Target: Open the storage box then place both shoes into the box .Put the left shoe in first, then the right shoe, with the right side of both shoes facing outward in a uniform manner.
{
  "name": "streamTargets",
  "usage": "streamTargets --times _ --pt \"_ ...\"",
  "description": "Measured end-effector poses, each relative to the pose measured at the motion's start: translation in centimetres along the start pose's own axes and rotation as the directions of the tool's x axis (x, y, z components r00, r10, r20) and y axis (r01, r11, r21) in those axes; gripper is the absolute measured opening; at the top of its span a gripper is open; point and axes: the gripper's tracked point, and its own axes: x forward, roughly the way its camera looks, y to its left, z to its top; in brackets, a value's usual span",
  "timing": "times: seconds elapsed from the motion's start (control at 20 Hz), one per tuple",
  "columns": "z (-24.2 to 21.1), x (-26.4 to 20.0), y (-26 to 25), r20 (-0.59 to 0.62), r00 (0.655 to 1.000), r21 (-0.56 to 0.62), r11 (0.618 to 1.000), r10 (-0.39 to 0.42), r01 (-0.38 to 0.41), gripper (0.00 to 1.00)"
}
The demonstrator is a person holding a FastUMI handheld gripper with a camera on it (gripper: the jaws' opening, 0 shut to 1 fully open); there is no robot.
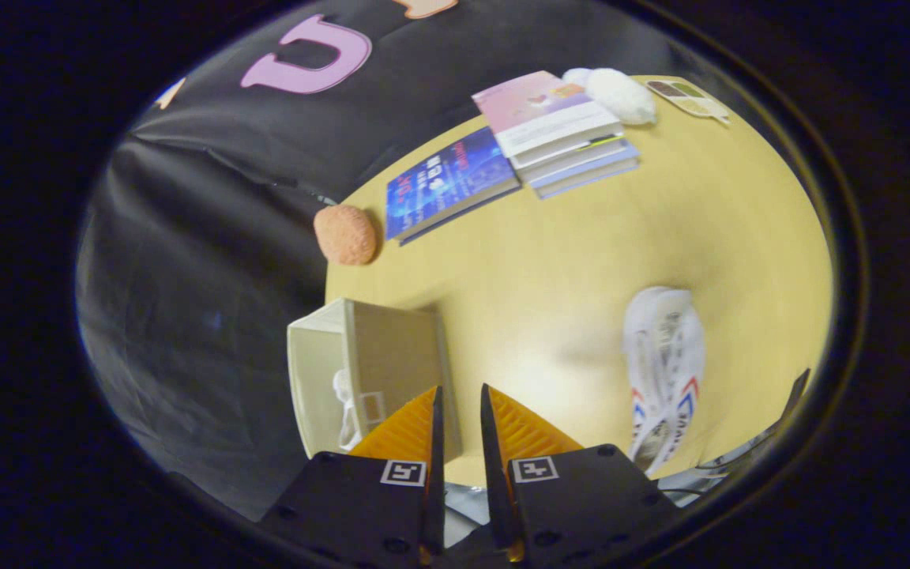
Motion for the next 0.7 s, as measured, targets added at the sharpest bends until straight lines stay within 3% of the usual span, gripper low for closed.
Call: streamTargets --times 0.35,0.7 --pt "0.4 -0.1 -10.4 -0.025 0.993 0.059 0.992 -0.111 0.112 0.25" --pt "-0.5 0.8 -18.4 -0.06 0.968 0.046 0.968 -0.245 0.248 0.25"
